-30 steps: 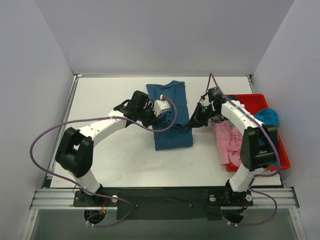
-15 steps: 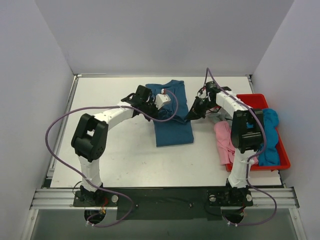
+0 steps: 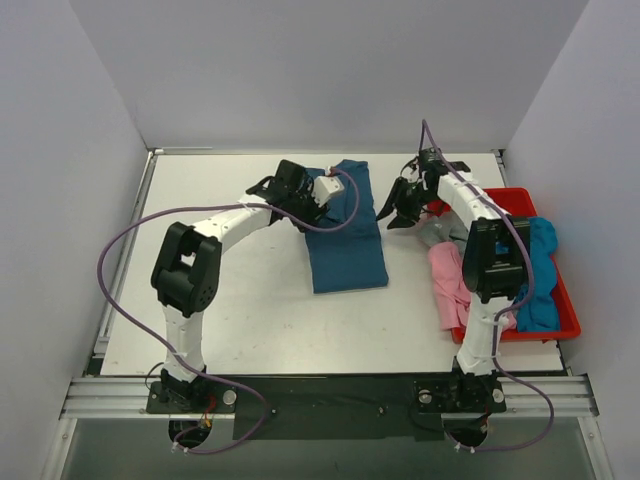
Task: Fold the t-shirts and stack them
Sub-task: Fold the folded rectangular tshirt in 1/3 of the way
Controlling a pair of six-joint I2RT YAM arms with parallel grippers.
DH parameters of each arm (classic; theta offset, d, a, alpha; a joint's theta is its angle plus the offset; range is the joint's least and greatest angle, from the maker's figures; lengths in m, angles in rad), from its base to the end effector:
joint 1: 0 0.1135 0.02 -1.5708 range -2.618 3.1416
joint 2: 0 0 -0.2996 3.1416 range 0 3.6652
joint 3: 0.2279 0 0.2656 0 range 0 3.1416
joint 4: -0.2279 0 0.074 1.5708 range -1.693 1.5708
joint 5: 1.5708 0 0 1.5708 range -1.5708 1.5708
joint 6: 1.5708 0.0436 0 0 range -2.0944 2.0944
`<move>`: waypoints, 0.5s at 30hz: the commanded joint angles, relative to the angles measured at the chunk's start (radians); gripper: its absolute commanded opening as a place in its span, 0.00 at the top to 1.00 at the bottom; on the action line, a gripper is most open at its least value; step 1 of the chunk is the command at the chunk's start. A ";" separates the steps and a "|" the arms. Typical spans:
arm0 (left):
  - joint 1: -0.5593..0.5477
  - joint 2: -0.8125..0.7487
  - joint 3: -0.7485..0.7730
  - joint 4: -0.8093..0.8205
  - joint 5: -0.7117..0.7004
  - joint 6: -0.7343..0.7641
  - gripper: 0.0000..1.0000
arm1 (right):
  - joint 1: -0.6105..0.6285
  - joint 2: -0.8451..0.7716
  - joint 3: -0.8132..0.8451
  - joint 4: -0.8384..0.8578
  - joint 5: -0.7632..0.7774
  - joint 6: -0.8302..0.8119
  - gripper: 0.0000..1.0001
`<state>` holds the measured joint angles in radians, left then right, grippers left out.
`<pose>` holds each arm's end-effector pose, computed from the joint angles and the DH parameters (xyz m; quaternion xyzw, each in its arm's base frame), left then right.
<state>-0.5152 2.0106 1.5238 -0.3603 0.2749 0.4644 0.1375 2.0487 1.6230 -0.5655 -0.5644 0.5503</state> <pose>0.4128 -0.2473 0.2297 0.4786 0.7947 -0.1370 0.3473 0.4712 0.0887 0.2346 0.1107 0.9172 0.3438 0.1684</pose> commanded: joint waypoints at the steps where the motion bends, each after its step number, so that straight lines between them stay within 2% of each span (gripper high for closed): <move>1: 0.014 -0.015 0.157 -0.035 -0.092 -0.001 0.49 | 0.025 -0.153 -0.007 -0.056 0.141 -0.093 0.64; 3: 0.009 -0.042 0.144 -0.080 -0.072 0.016 0.51 | 0.048 -0.194 -0.102 -0.054 0.156 -0.101 0.72; 5: -0.005 -0.078 0.089 -0.127 0.016 0.074 0.58 | 0.076 -0.191 -0.164 -0.042 0.134 -0.098 0.87; 6: -0.012 -0.087 0.069 -0.158 0.091 0.109 0.62 | 0.086 -0.173 -0.178 -0.037 0.130 -0.098 0.89; 8: -0.034 -0.105 -0.002 -0.166 0.153 0.134 0.64 | 0.119 -0.128 -0.158 -0.013 0.117 -0.099 0.94; 11: -0.040 -0.102 -0.091 -0.054 0.120 0.089 0.66 | 0.125 -0.059 -0.097 0.038 0.107 -0.079 0.98; 15: -0.036 -0.043 -0.068 0.056 0.015 0.080 0.67 | 0.105 0.063 0.023 0.036 0.181 -0.044 1.00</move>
<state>-0.5636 1.9411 1.4345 -0.4290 0.3382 0.5438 0.2749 2.0396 1.5482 -0.5388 -0.4545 0.4774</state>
